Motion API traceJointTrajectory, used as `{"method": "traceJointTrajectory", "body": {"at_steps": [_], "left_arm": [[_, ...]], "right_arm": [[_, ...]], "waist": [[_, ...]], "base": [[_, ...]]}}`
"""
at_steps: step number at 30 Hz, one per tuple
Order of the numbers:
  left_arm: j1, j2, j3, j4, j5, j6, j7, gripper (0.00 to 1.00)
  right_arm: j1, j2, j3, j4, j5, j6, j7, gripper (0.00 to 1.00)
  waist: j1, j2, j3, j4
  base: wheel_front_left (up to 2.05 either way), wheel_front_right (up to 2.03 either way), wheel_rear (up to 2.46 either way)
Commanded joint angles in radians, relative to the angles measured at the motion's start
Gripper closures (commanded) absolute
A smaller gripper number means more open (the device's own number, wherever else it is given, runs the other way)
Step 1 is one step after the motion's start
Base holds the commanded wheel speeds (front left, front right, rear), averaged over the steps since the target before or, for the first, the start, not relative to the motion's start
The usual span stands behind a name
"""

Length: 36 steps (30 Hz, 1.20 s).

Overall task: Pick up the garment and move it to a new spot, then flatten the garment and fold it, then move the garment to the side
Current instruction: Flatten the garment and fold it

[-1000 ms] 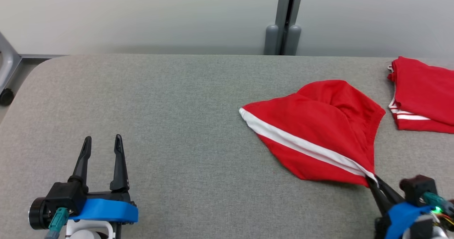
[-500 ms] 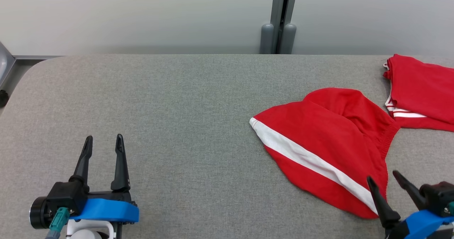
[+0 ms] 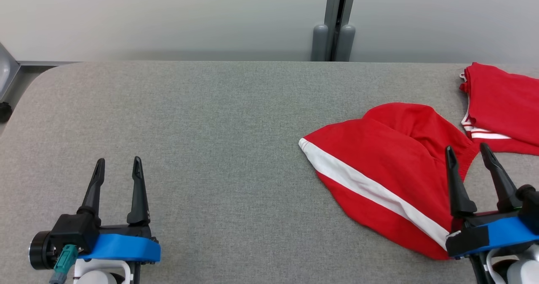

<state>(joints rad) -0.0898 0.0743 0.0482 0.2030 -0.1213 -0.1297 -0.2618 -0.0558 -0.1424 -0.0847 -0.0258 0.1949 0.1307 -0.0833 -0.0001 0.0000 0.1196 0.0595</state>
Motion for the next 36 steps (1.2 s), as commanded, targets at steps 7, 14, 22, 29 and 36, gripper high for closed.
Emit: {"method": "traceJointTrajectory", "body": {"at_steps": [7,14,22,29,36], "left_arm": [[-0.021,0.003,-0.006,-0.004,0.006,-0.001,-0.005,0.0],[-0.039,0.007,-0.017,0.004,0.008,-0.001,-0.004,0.0],[-0.127,0.062,-0.117,0.038,-0.006,-0.001,-0.004,0.0],[-0.307,0.135,-0.308,0.115,-0.064,-0.001,0.046,0.0],[-0.496,0.184,-0.514,0.191,-0.175,-0.001,0.164,0.0]], "right_arm": [[-0.056,0.06,-0.006,0.129,-0.049,0.0,-0.102,0.0],[-0.093,0.074,-0.003,0.194,-0.066,0.0,-0.131,0.0],[-0.125,0.075,-0.002,0.183,-0.078,0.0,-0.14,0.0],[-0.137,0.08,-0.005,0.155,-0.086,0.0,-0.142,0.0],[-0.152,0.085,-0.032,0.132,-0.083,0.0,-0.149,0.0]], "waist": [[0.0001,0.0,0.015,0.01],[0.0001,0.0,0.029,-0.003],[0.0001,0.0,0.054,-0.048],[0.0001,0.0,0.095,-0.116],[0.0001,0.0,0.151,-0.185]], "base": [[0.0,0.0,0.0],[0.0,0.0,0.0],[0.0,0.0,0.0],[0.0,0.0,0.0],[0.0,0.0,0.0]]}}
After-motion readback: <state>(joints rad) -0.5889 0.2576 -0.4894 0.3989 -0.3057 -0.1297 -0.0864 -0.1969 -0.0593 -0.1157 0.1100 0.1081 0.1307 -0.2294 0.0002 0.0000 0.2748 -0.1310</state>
